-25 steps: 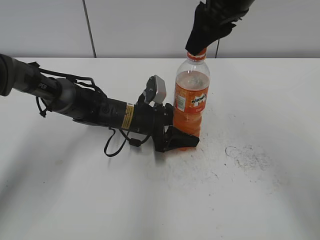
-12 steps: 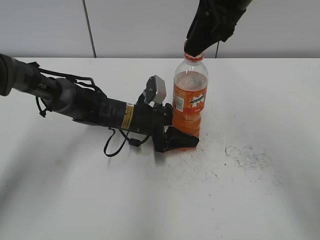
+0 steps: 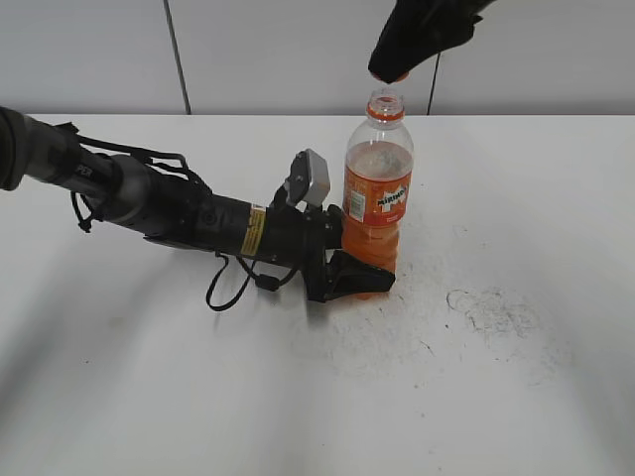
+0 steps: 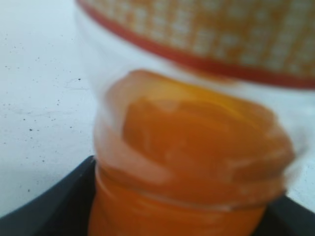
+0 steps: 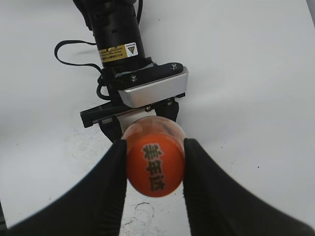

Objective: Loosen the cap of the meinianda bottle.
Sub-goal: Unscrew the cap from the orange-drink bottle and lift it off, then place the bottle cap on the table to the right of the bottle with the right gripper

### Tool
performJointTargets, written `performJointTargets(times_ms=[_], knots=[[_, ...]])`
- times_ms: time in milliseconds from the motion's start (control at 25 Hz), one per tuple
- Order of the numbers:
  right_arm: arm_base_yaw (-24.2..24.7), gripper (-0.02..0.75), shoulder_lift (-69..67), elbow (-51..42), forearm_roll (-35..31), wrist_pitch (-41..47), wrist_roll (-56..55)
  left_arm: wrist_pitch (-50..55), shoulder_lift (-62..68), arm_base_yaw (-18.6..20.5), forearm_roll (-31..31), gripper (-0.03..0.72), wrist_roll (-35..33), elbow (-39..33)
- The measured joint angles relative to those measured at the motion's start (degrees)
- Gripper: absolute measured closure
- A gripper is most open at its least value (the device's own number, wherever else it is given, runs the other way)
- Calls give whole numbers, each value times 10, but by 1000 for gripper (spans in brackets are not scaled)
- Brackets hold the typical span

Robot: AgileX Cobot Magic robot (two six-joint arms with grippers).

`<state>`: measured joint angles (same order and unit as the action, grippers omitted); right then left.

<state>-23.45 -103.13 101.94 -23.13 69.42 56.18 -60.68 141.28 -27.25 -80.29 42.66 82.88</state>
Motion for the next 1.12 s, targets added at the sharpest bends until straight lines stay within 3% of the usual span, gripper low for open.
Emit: performJointTargets(times_ms=[160, 400, 680, 880, 1120], knots=[[22, 477, 22, 0, -3, 1, -71, 0, 0, 0, 0, 127, 0, 0], [101, 477, 31, -13, -7, 2, -189, 0, 0, 0, 0, 127, 0, 0], [144, 477, 66, -180, -7, -21, -245, 1, 0, 0, 0, 127, 0, 0], [144, 477, 87, -331, -8, -155, -250, 2, 0, 0, 0, 127, 0, 0], [130, 477, 84, -510, -18, -442, -250, 2, 0, 0, 0, 127, 0, 0]])
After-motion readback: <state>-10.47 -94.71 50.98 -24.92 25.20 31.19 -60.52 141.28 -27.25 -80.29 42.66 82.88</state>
